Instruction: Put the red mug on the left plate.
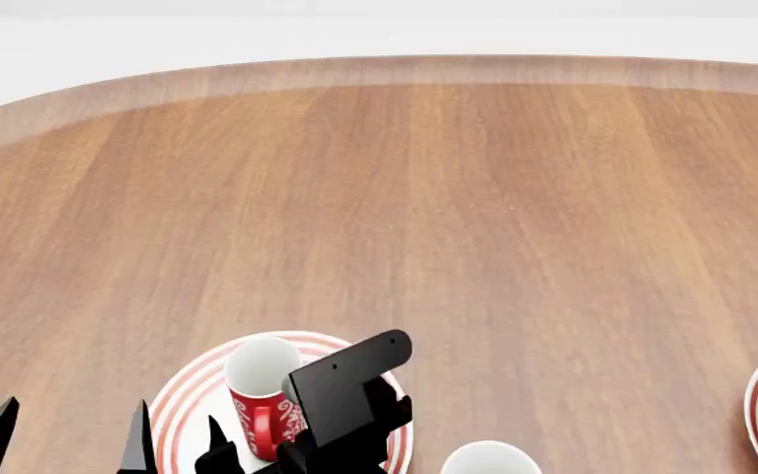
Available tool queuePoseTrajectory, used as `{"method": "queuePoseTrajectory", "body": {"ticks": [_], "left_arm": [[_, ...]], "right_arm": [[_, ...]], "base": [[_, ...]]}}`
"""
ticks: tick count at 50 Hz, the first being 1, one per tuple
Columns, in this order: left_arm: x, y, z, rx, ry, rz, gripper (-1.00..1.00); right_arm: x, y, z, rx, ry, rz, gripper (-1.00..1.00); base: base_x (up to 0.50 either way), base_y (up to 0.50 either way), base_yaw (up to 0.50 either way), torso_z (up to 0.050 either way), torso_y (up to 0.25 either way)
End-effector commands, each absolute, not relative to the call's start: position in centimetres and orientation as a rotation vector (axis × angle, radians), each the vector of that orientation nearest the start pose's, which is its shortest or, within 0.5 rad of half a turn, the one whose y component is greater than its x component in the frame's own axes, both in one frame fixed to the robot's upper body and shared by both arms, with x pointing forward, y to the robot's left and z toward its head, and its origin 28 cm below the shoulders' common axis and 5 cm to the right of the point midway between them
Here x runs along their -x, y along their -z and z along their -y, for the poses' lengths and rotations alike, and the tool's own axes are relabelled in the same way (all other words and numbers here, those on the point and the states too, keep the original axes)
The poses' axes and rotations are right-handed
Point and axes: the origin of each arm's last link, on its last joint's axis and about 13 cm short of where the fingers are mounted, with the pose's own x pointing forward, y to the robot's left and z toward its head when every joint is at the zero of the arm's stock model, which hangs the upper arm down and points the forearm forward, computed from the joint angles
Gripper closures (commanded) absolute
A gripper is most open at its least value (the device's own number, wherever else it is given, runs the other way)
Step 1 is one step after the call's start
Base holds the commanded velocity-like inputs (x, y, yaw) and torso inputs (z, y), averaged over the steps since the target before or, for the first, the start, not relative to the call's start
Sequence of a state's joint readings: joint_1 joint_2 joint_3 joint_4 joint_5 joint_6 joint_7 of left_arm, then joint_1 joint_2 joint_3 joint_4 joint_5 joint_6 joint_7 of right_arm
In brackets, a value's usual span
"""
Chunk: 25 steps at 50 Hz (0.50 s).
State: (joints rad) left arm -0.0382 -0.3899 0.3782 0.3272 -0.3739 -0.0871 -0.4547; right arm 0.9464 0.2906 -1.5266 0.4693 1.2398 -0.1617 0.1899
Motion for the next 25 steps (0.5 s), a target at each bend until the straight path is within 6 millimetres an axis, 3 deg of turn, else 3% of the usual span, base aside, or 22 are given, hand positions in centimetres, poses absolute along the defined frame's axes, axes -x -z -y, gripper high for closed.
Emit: {"method": "queuePoseTrajectory", "body": {"ticks": [1,25], "left_arm": [[-19.3,-9.1,-20.1,0.048,0.023,0.14,-1.0],[-16.9,-14.6,-20.0,0.056,0.04,0.247,-1.0]], "right_arm": [[-29.9,-8.6,2.5,-0.048,-0.629,-0.155,-1.0],[-28.2,-13.9,3.4,-0.111,-0.578,0.051,-1.0]], "base": [[0.0,0.0,0.0,0.0,0.0],[0.0,0.0,0.0,0.0,0.0]]}}
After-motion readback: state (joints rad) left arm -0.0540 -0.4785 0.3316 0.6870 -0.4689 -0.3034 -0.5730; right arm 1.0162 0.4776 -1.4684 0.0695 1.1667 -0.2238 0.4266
